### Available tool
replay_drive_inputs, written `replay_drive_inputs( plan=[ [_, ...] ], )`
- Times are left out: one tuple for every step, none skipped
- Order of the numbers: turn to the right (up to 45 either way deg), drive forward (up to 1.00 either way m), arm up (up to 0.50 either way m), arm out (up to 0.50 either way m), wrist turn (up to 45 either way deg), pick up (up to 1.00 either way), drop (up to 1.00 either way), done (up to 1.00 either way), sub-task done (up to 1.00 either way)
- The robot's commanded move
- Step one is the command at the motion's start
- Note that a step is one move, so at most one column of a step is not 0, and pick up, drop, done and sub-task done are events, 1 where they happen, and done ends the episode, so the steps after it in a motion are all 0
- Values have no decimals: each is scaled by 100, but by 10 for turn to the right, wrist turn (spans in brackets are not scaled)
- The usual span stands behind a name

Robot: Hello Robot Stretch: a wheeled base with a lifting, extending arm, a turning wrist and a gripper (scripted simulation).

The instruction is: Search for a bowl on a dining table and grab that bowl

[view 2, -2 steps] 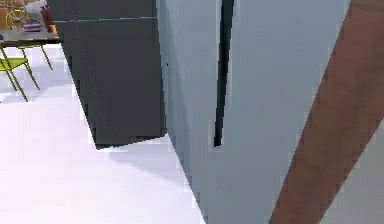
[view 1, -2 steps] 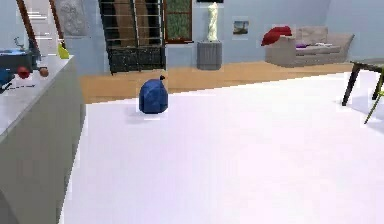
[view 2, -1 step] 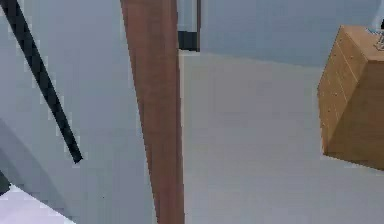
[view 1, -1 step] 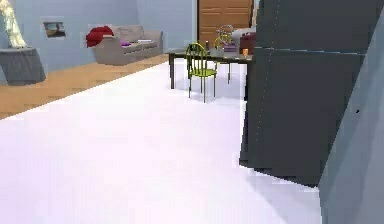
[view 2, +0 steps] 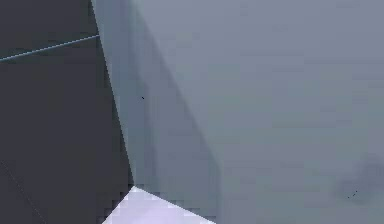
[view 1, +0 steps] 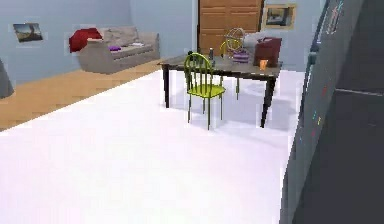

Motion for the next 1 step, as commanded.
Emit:
replay_drive_inputs(
  plan=[
    [60,0,0,0,0,0,0,0,0]
  ],
)
